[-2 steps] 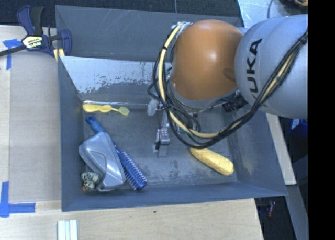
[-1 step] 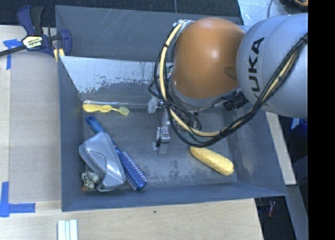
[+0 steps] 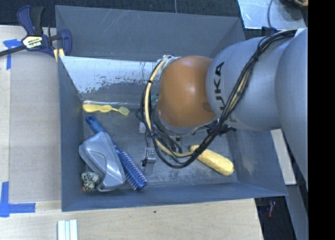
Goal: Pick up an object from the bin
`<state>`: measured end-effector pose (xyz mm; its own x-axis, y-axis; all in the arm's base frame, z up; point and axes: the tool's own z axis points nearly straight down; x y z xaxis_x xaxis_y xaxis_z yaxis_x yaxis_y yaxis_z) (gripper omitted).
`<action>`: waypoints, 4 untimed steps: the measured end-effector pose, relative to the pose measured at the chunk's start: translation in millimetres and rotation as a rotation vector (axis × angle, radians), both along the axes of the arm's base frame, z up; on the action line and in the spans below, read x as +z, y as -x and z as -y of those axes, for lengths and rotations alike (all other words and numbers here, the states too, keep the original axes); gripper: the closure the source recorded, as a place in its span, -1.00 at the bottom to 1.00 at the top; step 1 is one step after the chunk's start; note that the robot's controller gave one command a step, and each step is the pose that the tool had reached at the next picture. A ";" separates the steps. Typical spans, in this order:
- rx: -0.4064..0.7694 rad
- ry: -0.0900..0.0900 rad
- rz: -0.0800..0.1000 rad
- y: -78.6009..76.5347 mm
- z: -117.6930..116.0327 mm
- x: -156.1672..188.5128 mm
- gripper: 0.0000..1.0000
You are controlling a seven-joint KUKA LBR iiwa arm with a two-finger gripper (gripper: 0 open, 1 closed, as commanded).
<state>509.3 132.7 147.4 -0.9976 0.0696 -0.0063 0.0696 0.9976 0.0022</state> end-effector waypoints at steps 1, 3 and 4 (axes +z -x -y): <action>-0.125 -0.003 0.009 15.5 -29.3 8.5 -1.00; -0.423 -0.004 0.008 20.7 -18.5 -79.2 -1.00; -0.431 -0.005 0.006 27.1 -6.8 -77.9 1.00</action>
Offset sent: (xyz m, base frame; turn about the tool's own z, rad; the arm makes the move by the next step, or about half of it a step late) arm -0.0240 0.0243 -0.0163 0.2547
